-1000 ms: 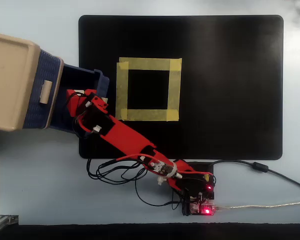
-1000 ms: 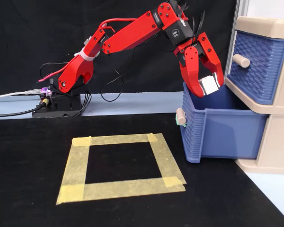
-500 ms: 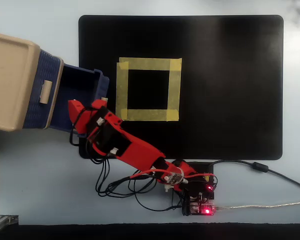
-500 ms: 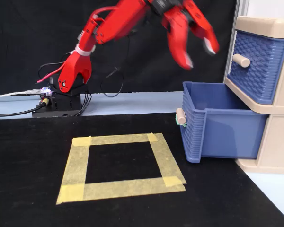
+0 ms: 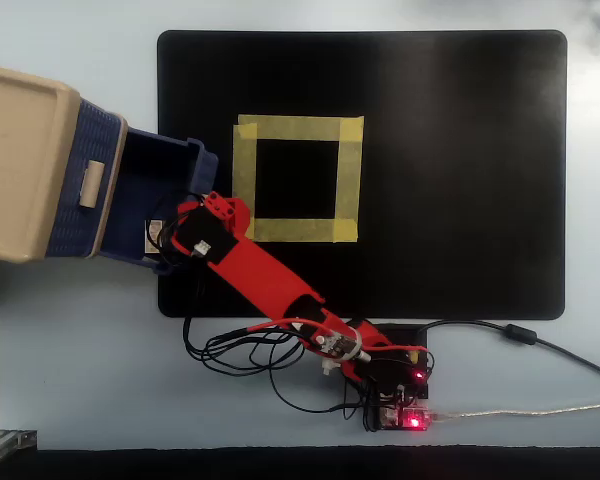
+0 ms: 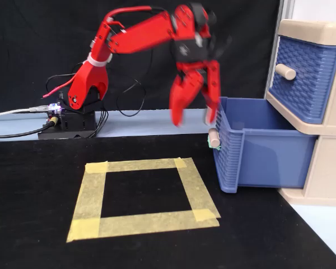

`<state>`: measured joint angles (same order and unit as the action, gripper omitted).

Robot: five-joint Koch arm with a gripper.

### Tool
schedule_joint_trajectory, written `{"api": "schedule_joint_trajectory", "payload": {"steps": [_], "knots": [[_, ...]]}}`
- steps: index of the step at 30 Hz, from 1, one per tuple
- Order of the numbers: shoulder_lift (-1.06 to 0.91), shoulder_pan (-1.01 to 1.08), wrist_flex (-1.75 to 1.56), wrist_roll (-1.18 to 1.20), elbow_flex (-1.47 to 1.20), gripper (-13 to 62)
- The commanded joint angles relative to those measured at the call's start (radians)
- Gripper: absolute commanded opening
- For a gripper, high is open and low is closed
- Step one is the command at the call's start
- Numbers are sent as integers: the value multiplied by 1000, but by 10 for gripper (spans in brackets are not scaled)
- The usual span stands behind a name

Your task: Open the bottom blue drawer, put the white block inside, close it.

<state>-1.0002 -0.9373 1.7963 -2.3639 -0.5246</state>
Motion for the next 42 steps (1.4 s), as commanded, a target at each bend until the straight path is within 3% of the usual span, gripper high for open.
{"api": "schedule_joint_trajectory", "payload": {"steps": [1,17,22,28,32,36,42], "knots": [[-3,-46,-126,-97,97,343],[319,-92,-505,-235,434,343],[321,-94,-443,-244,453,345],[-63,-5,247,-213,442,342],[-296,201,249,-3,222,340],[-561,333,245,380,-187,339],[-922,719,60,867,-997,339]]}}
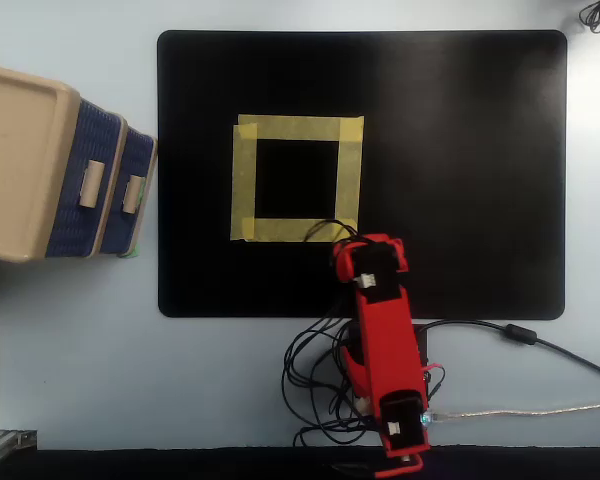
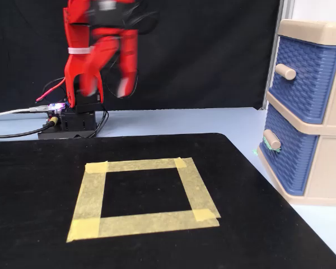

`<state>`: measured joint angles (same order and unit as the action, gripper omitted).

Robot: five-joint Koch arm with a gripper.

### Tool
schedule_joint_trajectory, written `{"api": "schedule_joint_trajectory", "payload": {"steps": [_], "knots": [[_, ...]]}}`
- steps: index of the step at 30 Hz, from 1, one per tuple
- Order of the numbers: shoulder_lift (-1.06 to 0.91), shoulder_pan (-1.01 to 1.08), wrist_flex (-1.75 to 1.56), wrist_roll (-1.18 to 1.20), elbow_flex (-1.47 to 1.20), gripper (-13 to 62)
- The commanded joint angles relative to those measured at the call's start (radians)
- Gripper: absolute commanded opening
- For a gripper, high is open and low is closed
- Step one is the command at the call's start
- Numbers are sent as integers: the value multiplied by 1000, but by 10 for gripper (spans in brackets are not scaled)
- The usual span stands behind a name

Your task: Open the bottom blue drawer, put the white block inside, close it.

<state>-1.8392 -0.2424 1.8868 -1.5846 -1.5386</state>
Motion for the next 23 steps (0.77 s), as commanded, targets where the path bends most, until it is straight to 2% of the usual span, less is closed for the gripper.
{"api": "schedule_joint_trajectory", "payload": {"steps": [1,6,9,14,23], "knots": [[-140,57,-86,124,-103,339],[-448,137,-351,195,-706,341],[-509,135,-382,189,-930,345],[-511,164,-258,161,-945,344],[-511,163,-259,163,-945,344]]}}
